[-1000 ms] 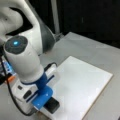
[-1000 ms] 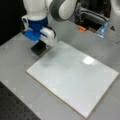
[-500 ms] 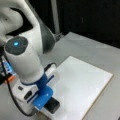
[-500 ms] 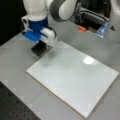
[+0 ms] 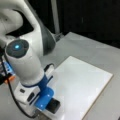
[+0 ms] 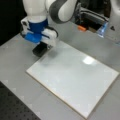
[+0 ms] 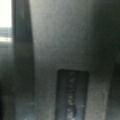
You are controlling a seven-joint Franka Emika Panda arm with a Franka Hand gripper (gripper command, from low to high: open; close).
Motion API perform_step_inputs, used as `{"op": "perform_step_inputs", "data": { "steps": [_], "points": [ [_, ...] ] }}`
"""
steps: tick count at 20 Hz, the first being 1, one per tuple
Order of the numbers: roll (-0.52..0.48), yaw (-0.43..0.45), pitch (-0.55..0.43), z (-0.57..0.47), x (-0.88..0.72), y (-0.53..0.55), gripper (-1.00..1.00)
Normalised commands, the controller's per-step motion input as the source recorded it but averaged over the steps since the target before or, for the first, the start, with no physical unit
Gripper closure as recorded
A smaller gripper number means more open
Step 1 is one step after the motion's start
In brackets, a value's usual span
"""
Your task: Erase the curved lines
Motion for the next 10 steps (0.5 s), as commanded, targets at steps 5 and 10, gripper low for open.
{"op": "perform_step_inputs", "data": {
  "steps": [5,10],
  "points": [
    [0.155,0.073,0.052,0.01,0.21,-0.30,1.00],
    [0.183,0.044,0.039,0.01,0.23,-0.31,1.00]
  ]
}}
